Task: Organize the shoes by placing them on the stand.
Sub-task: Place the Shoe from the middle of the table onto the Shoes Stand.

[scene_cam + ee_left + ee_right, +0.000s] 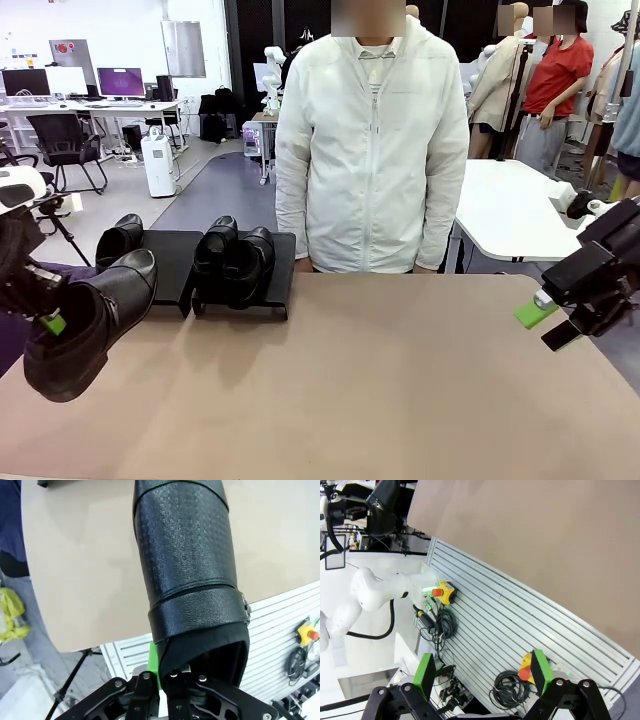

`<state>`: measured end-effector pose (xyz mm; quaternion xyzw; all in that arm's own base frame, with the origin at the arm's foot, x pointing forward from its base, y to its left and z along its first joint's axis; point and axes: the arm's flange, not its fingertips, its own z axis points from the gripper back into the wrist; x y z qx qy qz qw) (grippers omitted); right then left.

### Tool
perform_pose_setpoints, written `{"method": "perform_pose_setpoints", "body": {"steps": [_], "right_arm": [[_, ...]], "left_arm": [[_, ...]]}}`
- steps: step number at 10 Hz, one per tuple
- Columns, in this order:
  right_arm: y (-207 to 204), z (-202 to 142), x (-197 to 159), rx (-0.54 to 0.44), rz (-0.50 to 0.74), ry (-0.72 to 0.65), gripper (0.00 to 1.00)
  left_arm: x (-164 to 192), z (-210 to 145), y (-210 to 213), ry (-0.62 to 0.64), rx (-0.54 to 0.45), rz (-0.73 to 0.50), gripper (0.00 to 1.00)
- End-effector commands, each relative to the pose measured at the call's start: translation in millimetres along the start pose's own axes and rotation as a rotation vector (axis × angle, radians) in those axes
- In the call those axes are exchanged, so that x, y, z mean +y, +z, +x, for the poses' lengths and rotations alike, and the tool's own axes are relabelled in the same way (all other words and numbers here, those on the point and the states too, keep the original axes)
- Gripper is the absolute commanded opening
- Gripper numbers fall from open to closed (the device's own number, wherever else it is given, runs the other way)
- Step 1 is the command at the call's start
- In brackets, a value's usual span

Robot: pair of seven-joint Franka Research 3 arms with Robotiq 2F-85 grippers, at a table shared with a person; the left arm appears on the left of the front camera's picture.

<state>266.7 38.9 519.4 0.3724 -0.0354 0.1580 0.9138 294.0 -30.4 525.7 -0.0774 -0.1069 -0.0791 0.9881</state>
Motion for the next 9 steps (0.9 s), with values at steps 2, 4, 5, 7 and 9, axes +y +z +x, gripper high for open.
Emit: {"method": "perform_pose_setpoints", "body": {"steps": [2, 4, 5, 7, 9], "right_arm": [[3.9, 1.0, 3.3, -0.001, 0.010, -0.007, 1.00], [3.9, 1.0, 3.3, -0.001, 0.010, -0.007, 1.00], [3.9, 1.0, 3.3, -0.001, 0.010, -0.007, 1.00], [3.9, 1.0, 3.3, -0.001, 0.010, -0.007, 1.00], [3.9, 1.0, 3.3, -0.001, 0.010, -0.007, 1.00]], "left_arm": [[15.5, 88.5, 21.0, 0.058, -0.049, 0.052, 0.00], [32.3, 184.4, 24.2, 0.053, -0.125, 0.025, 0.00], [45.5, 212.7, 14.3, 0.115, -0.110, -0.008, 0.00], [68.6, 250.8, -18.8, 0.195, -0.201, -0.057, 0.00], [89.0, 284.0, -61.4, 0.143, -0.279, -0.014, 0.00]]}}
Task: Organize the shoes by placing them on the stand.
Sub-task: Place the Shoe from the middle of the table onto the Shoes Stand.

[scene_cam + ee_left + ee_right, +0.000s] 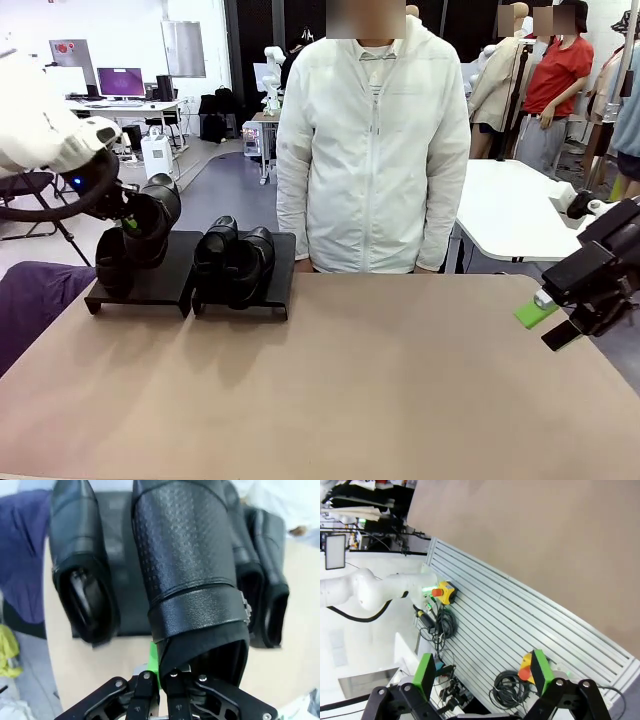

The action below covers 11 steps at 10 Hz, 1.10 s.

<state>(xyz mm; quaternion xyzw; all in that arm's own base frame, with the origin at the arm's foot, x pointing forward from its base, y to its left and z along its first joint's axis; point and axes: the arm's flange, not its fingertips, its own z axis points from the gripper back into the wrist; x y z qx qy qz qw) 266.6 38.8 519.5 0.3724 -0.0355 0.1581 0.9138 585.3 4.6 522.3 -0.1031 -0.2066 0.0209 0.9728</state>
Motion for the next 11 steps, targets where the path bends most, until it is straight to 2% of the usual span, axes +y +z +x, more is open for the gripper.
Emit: {"method": "perform_pose_setpoints", "body": {"steps": [1, 3, 5, 7, 9, 10, 11], "right_arm": [[3.7, 1.1, 3.2, -0.001, 0.010, -0.008, 1.00], [3.7, 1.1, 3.2, -0.001, 0.010, -0.008, 1.00], [3.7, 1.1, 3.2, -0.001, 0.010, -0.008, 1.00], [3.7, 1.1, 3.2, -0.001, 0.010, -0.008, 1.00], [3.7, 1.1, 3.2, -0.001, 0.010, -0.008, 1.00], [3.7, 1.1, 3.2, -0.001, 0.010, -0.008, 1.00], [3.7, 1.1, 3.2, -0.001, 0.010, -0.008, 1.00]], "left_arm": [[10.6, 14.4, -31.7, -0.067, -0.060, 0.026, 0.00], [25.1, 16.9, -64.5, -0.062, -0.053, -0.032, 0.00], [32.1, 17.9, -90.6, -0.049, -0.054, -0.035, 0.00], [36.2, 20.5, -98.0, -0.011, -0.002, -0.040, 0.00], [37.5, 19.8, -95.5, -0.033, 0.012, -0.033, 0.00], [38.1, 18.7, -93.1, -0.024, 0.002, -0.052, 0.23], [36.2, 17.2, -90.6, -0.034, -0.001, -0.049, 0.81]]}}
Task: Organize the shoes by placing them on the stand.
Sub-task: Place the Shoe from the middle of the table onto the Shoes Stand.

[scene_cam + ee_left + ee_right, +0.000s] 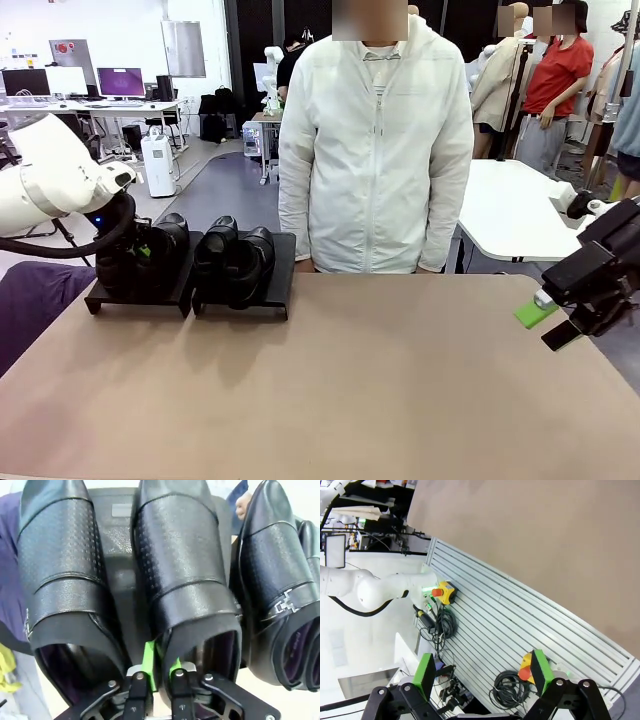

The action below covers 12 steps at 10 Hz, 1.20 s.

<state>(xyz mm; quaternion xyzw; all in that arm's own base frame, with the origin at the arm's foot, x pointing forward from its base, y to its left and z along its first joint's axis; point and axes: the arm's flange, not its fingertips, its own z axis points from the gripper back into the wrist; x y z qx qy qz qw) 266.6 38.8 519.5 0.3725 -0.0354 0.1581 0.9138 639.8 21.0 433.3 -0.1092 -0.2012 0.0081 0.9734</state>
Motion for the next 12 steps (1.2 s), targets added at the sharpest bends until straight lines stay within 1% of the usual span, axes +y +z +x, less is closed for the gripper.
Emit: {"method": "perform_pose_setpoints", "body": {"steps": [1, 4, 6, 7, 8, 9, 10, 11, 12], "right_arm": [[3.7, 1.1, 3.3, -0.001, 0.010, -0.007, 1.00], [3.7, 1.1, 3.3, -0.001, 0.010, -0.007, 1.00], [3.7, 1.1, 3.3, -0.001, 0.010, -0.007, 1.00], [3.7, 1.1, 3.3, -0.001, 0.010, -0.007, 1.00], [3.7, 1.1, 3.3, -0.001, 0.010, -0.007, 1.00], [3.7, 1.1, 3.3, -0.001, 0.010, -0.007, 1.00], [3.7, 1.1, 3.3, -0.001, 0.010, -0.007, 1.00], [3.7, 1.1, 3.3, -0.001, 0.010, -0.007, 1.00], [3.7, 1.1, 3.3, -0.001, 0.010, -0.007, 1.00]], "left_arm": [[-1.6, -0.7, 12.9, -0.018, -0.024, -0.039, 1.00], [-14.7, -11.0, 43.0, -0.049, -0.063, -0.061, 1.00], [-28.2, -25.2, 82.7, -0.066, -0.073, -0.072, 1.00], [-36.9, -40.4, 114.2, -0.081, -0.053, -0.097, 1.00], [-43.7, -58.5, 143.5, -0.096, 0.016, -0.127, 1.00], [-47.7, -82.7, 170.9, -0.155, 0.103, -0.201, 1.00], [-46.1, -116.0, 195.4, -0.300, 0.225, -0.286, 1.00], [-35.7, -152.9, 211.9, -0.360, 0.287, -0.323, 1.00], [-16.2, -192.0, 224.4, -0.299, 0.283, -0.384, 1.00]]}}
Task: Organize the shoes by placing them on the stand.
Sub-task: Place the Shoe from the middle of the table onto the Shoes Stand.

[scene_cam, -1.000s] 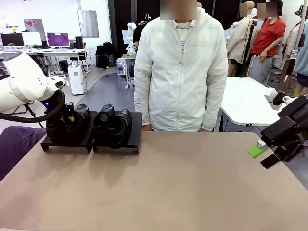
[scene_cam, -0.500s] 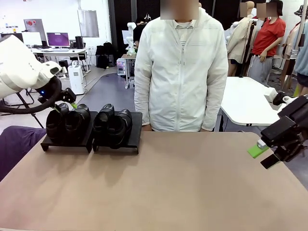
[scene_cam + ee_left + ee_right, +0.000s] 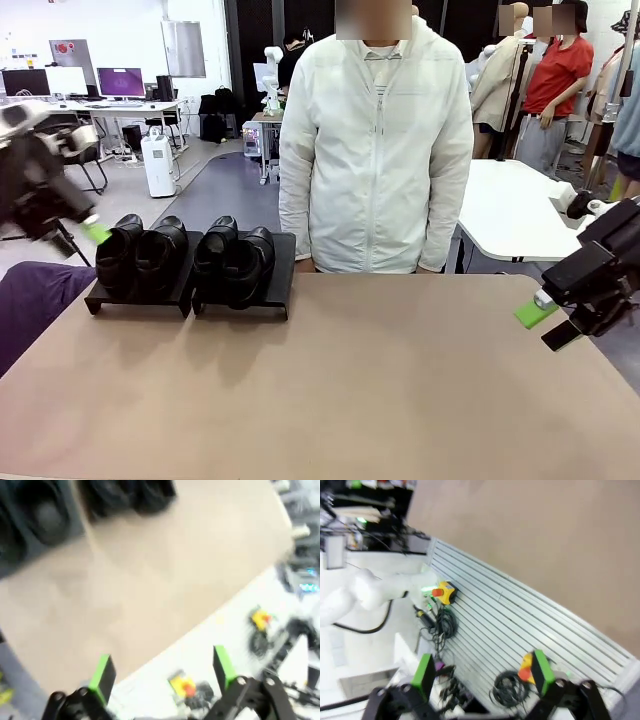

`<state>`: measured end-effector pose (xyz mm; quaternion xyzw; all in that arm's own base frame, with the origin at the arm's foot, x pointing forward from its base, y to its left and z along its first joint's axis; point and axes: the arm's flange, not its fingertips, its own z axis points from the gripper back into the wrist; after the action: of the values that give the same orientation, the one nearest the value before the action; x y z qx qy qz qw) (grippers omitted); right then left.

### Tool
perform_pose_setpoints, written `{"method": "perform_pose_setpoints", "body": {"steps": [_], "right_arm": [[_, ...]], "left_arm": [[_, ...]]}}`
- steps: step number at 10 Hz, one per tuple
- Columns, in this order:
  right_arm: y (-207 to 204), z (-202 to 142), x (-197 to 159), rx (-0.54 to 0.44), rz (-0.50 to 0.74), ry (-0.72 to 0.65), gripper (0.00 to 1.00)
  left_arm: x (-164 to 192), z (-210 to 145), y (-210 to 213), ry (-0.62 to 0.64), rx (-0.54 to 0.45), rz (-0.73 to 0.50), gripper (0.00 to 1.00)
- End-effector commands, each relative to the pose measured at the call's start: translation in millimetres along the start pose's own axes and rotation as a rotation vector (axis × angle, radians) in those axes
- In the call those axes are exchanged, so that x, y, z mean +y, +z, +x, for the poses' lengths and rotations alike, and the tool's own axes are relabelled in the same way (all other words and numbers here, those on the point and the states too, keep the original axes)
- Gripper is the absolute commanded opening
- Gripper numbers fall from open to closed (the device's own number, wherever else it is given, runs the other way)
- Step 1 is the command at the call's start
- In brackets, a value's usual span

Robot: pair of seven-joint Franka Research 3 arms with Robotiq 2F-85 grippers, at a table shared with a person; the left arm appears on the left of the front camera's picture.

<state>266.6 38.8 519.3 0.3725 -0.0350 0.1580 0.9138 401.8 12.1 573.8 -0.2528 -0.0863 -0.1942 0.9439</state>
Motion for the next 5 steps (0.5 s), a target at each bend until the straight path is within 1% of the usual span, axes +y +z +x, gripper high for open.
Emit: {"method": "perform_pose_setpoints", "body": {"steps": [1, 2, 3, 4, 5], "right_arm": [[3.9, 1.1, 3.4, -0.001, 0.010, -0.007, 1.00], [3.9, 1.1, 3.4, -0.001, 0.010, -0.007, 1.00], [3.9, 1.1, 3.4, -0.001, 0.010, -0.007, 1.00], [3.9, 1.1, 3.4, -0.001, 0.010, -0.007, 1.00], [3.9, 1.1, 3.4, -0.001, 0.010, -0.007, 1.00]], "left_arm": [[25.2, -80.1, 4.3, 0.071, -0.024, -0.139, 1.00], [39.7, -116.6, -10.1, 0.200, -0.075, -0.237, 1.00], [57.3, -140.3, -29.4, 0.222, -0.168, -0.366, 1.00], [72.0, -137.6, -38.2, 0.182, -0.208, -0.439, 1.00], [82.0, -121.7, -39.0, 0.213, -0.284, -0.437, 1.00]]}}
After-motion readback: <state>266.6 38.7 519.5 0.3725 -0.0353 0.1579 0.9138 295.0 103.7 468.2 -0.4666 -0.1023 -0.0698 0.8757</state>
